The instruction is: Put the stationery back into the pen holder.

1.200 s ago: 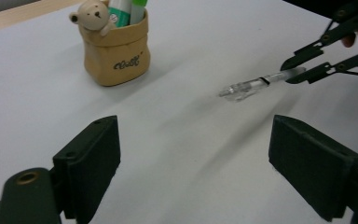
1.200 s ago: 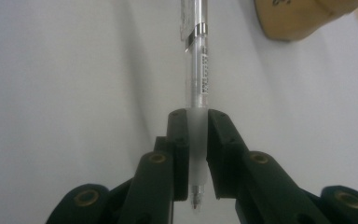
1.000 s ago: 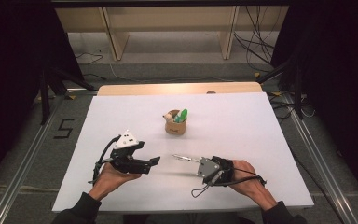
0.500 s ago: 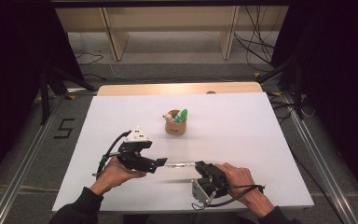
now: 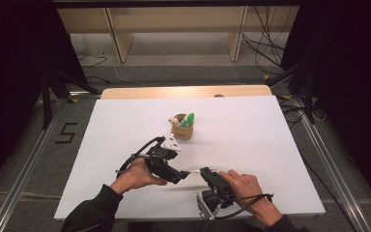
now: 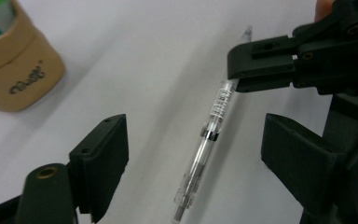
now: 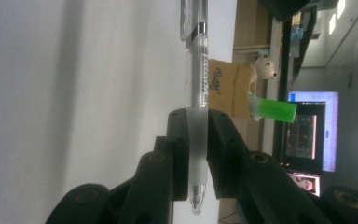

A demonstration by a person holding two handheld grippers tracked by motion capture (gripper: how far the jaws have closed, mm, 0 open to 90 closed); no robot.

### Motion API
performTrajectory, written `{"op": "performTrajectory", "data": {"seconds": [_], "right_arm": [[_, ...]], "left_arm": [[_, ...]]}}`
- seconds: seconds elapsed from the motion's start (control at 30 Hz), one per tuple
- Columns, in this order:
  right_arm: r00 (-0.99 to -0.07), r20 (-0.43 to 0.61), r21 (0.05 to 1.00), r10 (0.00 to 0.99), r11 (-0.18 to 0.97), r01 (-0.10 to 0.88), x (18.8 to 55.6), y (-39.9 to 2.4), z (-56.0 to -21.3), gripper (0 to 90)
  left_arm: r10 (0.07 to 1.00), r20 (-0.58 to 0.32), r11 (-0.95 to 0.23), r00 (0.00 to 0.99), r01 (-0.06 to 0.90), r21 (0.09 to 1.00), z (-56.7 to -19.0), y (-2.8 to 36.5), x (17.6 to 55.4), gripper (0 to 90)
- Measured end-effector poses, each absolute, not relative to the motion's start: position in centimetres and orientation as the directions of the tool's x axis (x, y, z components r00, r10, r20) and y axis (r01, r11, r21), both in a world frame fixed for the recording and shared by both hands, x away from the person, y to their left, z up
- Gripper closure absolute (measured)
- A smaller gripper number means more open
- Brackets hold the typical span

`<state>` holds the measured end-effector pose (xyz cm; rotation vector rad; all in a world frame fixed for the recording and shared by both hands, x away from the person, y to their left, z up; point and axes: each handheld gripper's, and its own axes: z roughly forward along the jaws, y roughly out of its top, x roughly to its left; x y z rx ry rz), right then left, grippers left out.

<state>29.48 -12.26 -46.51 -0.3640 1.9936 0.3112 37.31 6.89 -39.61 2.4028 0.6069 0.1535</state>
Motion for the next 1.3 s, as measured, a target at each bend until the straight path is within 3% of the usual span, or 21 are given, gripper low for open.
{"op": "performTrajectory", "data": {"seconds": [0.37, 0.9, 1.3], "right_arm": [[-0.381, -0.911, 0.014, -0.155, 0.914, -0.406, 29.2, -12.1, -46.7, 80.4], [-0.363, -0.914, -0.012, -0.182, 0.905, -0.424, 29.0, -11.9, -47.0, 80.4], [-0.357, -0.912, -0.029, -0.2, 0.902, -0.431, 28.9, -11.7, -47.2, 80.4]], "left_arm": [[0.386, -0.069, -0.769, 0.92, 0.362, 0.526, -40.2, 4.5, 38.4, 29.8], [0.292, -0.086, -0.844, 0.953, 0.299, 0.446, -41.0, 2.9, 39.3, 57.3], [0.262, -0.107, -0.864, 0.959, 0.283, 0.416, -41.6, 2.5, 39.7, 67.0]]}}
